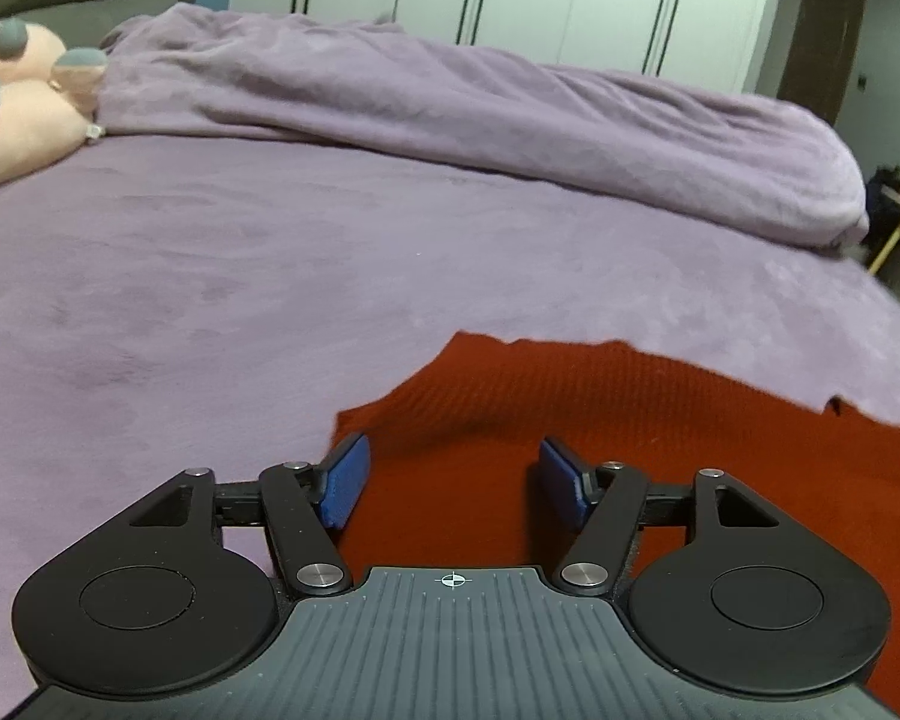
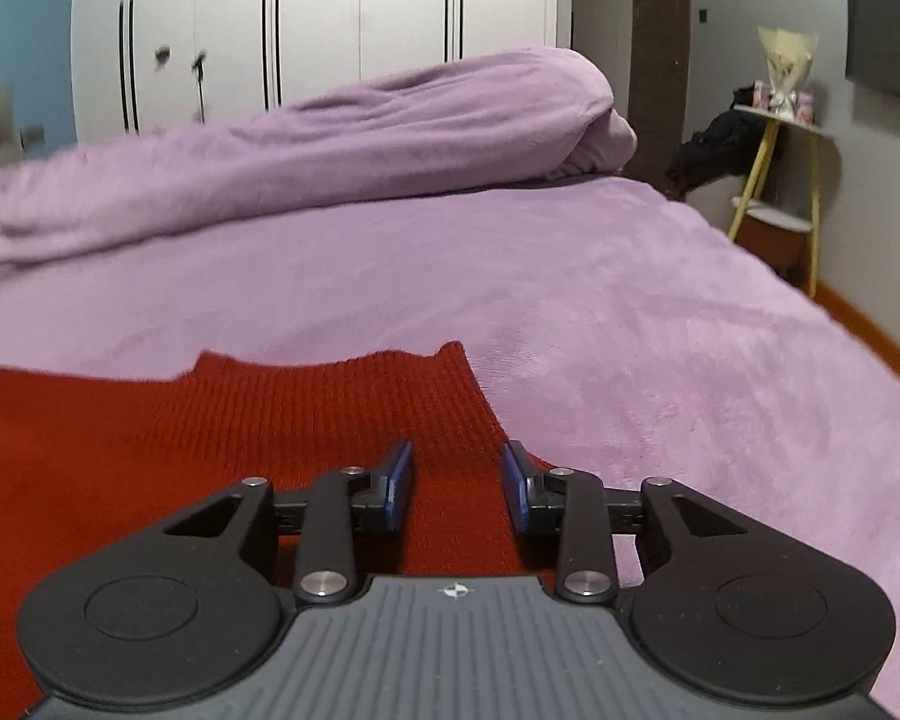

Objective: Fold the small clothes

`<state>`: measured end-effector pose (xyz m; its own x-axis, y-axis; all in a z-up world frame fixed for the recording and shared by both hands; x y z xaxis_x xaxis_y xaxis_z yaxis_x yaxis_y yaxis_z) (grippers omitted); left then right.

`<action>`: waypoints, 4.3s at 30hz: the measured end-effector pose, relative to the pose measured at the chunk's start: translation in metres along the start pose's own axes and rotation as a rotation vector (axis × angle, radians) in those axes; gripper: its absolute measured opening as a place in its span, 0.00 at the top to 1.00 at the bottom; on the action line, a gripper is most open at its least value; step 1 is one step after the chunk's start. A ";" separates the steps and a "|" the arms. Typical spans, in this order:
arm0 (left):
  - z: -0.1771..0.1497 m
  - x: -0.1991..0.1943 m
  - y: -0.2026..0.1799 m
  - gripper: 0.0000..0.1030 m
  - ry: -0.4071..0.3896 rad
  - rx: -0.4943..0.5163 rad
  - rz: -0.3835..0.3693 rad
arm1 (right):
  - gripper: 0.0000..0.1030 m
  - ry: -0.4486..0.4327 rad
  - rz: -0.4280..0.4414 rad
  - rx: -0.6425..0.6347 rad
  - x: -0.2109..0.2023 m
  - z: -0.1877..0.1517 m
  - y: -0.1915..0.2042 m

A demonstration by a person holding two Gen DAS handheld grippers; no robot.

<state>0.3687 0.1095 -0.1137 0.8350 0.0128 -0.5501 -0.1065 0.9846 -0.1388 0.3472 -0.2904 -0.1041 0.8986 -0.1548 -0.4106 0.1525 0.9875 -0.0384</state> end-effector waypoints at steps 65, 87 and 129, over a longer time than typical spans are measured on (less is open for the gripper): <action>0.021 -0.082 -0.027 0.86 0.171 -0.297 -0.428 | 0.73 0.044 0.160 0.185 -0.158 -0.047 0.055; -0.018 -0.108 0.004 0.51 0.161 -0.206 -0.260 | 0.72 -0.050 0.374 0.093 -0.163 -0.005 0.109; -0.044 -0.078 -0.053 0.49 0.210 -0.022 -0.299 | 0.88 0.234 0.436 0.173 -0.071 -0.008 0.115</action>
<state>0.2856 0.0490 -0.0999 0.7024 -0.3132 -0.6392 0.1119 0.9354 -0.3355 0.2974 -0.1653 -0.0869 0.7806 0.2993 -0.5487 -0.1314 0.9369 0.3241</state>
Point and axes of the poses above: each gripper's, at about its wrist camera, not at the fingertips, and x roughly the way its jaws point, y to its left, z to its top, the point moved 2 cm from there along x, roughly the way its jaws point, and after that the axes turned 7 degrees about -y, right-handed, at the moved point
